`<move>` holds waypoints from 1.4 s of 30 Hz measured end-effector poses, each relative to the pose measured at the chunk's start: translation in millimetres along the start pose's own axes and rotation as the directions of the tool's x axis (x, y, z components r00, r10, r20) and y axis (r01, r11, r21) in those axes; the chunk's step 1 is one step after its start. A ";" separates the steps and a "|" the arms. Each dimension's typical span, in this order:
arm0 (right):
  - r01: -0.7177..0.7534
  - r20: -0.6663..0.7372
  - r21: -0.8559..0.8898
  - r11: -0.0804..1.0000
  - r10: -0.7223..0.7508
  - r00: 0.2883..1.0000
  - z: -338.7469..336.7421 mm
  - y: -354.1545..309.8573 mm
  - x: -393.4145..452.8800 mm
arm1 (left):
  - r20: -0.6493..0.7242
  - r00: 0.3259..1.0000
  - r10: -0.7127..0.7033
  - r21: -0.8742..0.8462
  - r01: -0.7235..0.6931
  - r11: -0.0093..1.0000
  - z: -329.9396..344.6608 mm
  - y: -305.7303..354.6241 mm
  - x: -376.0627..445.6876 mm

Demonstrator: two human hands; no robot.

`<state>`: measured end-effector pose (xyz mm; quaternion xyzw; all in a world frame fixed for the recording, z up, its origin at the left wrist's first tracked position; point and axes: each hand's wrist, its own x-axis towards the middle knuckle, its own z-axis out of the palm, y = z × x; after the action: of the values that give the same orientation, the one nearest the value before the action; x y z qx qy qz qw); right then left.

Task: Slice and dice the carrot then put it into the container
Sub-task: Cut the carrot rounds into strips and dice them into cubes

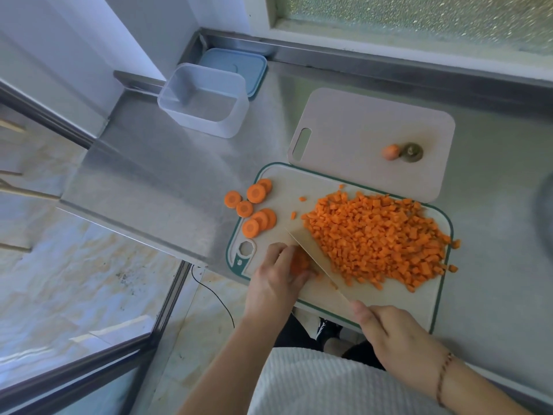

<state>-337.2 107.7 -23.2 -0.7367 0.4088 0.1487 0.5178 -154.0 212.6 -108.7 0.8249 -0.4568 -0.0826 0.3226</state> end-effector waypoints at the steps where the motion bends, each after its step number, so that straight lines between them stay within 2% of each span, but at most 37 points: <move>1: 0.013 -0.014 -0.015 1.000 -0.013 1.000 -1.3 2.5 1.3 | 0.000 1.000 0.019 0.004 -0.019 1.000 -0.2 -0.5 0.0; 6: 0.039 -0.051 -0.033 0.999 -0.041 0.998 -9.2 8.3 -2.5 | 0.005 0.988 0.155 0.093 -0.155 0.984 -12.0 -6.2 -1.5; 8: 0.040 -0.027 -0.048 0.998 -0.041 0.999 -11.1 7.6 -6.5 | -0.005 0.957 0.290 0.139 -0.287 0.948 -15.3 -11.8 -2.0; 10: 0.026 0.001 -0.064 0.998 -0.026 1.000 -11.9 6.9 -9.2 | 0.026 0.910 0.413 0.109 -0.413 0.904 -14.8 -17.3 -0.1; 12: 0.011 0.008 -0.074 0.997 -0.010 1.000 -10.7 8.0 -10.8 | 0.061 0.885 0.462 0.068 -0.466 0.882 -13.3 -20.6 3.6; 17: -0.012 0.042 -0.146 0.989 0.018 0.999 -8.8 3.3 -10.4 | 0.040 0.891 0.453 -0.016 -0.453 0.892 -10.1 -22.8 4.9; 23: 0.057 0.000 -0.101 0.993 -0.057 0.998 -2.7 -9.1 14.4 | 0.046 0.887 0.460 -0.028 -0.459 0.888 -11.0 -21.5 6.7; 28: 0.020 0.011 -0.014 1.000 -0.020 1.000 -9.3 0.4 -5.7 | 0.006 0.894 0.448 -0.019 -0.448 0.894 -7.8 -24.9 2.2; 36: -0.007 0.074 -0.089 0.996 0.014 0.997 -6.8 -4.8 -8.6 | -0.036 0.917 0.398 -0.049 -0.399 0.915 -4.6 -24.6 -2.8; 42: 0.003 0.053 -0.122 0.993 0.004 0.999 1.7 -2.5 1.3 | -0.069 0.917 0.393 -0.054 -0.397 0.916 -1.4 -23.7 -5.7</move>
<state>-334.1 108.9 -23.1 -0.7627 0.3852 0.1929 0.4823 -140.1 226.7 -122.9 0.7063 -0.6016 -0.0075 0.3730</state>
